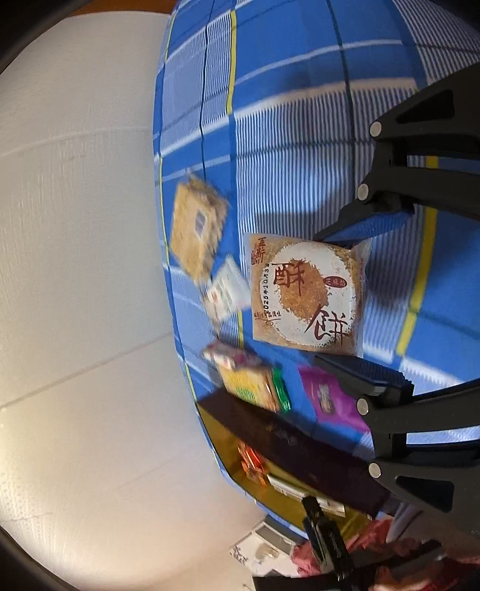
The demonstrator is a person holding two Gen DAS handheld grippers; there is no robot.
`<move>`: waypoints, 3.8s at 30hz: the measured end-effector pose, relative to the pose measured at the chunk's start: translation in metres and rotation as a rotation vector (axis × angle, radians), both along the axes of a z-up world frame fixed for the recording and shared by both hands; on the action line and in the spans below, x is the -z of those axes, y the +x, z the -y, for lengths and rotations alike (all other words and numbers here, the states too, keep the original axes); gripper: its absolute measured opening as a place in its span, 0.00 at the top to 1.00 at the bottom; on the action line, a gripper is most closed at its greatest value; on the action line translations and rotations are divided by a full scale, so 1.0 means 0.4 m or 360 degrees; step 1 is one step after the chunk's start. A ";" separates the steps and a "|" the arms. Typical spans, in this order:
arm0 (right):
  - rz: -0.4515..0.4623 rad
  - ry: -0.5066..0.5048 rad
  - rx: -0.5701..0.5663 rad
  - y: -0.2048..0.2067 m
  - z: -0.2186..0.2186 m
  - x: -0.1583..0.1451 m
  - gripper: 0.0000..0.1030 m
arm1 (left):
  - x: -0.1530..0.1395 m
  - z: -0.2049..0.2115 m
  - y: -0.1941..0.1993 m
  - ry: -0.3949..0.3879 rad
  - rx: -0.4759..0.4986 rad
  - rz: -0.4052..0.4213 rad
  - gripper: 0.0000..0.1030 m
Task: Organize snacks
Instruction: 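Grasp the round pastry bag with the right gripper and drop it into the gold tray, then move the left gripper to the purple snack bag and grasp it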
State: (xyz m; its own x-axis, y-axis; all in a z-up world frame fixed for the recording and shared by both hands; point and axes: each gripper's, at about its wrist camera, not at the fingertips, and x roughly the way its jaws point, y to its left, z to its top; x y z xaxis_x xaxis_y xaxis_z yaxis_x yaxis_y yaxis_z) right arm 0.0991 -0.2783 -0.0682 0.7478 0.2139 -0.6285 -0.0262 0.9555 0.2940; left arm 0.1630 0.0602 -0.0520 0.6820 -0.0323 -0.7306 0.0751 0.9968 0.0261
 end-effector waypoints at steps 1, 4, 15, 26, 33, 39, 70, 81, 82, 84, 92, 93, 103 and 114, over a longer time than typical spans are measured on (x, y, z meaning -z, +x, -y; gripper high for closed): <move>-0.0007 0.0020 -0.0014 0.001 -0.012 -0.003 0.43 | 0.004 -0.008 0.002 -0.0019 -0.0004 -0.0001 0.20; -0.0018 0.0055 -0.0053 0.015 -0.044 -0.021 0.43 | 0.014 -0.029 0.006 -0.0066 -0.0027 -0.0012 0.20; 0.0057 -0.0143 -0.0313 0.142 -0.262 -0.159 0.43 | 0.013 -0.080 -0.006 -0.0160 -0.0052 0.0075 0.14; -0.0152 -0.0344 -0.0455 0.342 -0.474 -0.151 0.43 | 0.019 -0.087 -0.012 -0.0150 -0.0053 0.0104 0.14; -0.0290 -0.0534 -0.0451 0.429 -0.539 -0.103 0.43 | 0.012 -0.089 -0.018 -0.0165 -0.0056 0.0120 0.14; -0.0358 -0.0640 -0.0478 0.471 -0.573 -0.062 0.43 | 0.016 -0.093 -0.018 -0.0165 -0.0072 0.0111 0.14; -0.0139 -0.0426 -0.0220 0.346 -0.325 -0.145 0.42 | 0.021 -0.062 -0.024 -0.0139 -0.0073 0.0118 0.11; -0.0227 -0.0333 -0.0081 0.251 -0.153 -0.107 0.42 | 0.015 -0.046 -0.042 -0.0128 -0.0051 0.0162 0.09; -0.0232 -0.0312 -0.0070 0.237 -0.138 -0.104 0.42 | 0.013 -0.044 -0.046 -0.0133 -0.0042 0.0175 0.09; -0.0238 -0.0290 -0.0062 0.220 -0.120 -0.099 0.42 | 0.011 -0.036 -0.053 -0.0127 -0.0023 0.0192 0.07; -0.0246 -0.0220 -0.0033 0.136 -0.057 -0.065 0.42 | 0.008 0.009 -0.081 -0.0093 0.0082 0.0174 0.06; -0.0240 -0.0233 -0.0028 0.129 -0.052 -0.061 0.42 | 0.003 0.015 -0.086 -0.0107 0.0097 0.0166 0.06; -0.0147 -0.0197 0.0122 0.059 0.078 -0.011 0.42 | -0.090 0.167 -0.153 -0.0010 0.0332 0.0248 0.06; -0.0040 0.0063 0.0262 0.004 0.172 0.003 0.42 | -0.098 0.406 -0.113 0.0124 0.0656 0.0136 0.06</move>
State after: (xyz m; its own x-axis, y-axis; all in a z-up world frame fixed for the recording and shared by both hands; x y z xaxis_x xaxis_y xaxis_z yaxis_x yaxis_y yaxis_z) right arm 0.1007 -0.3470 -0.0695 0.7588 0.1147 -0.6412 0.1379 0.9338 0.3303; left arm 0.1179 -0.1022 -0.0129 0.6815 -0.2620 -0.6833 0.4614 0.8786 0.1233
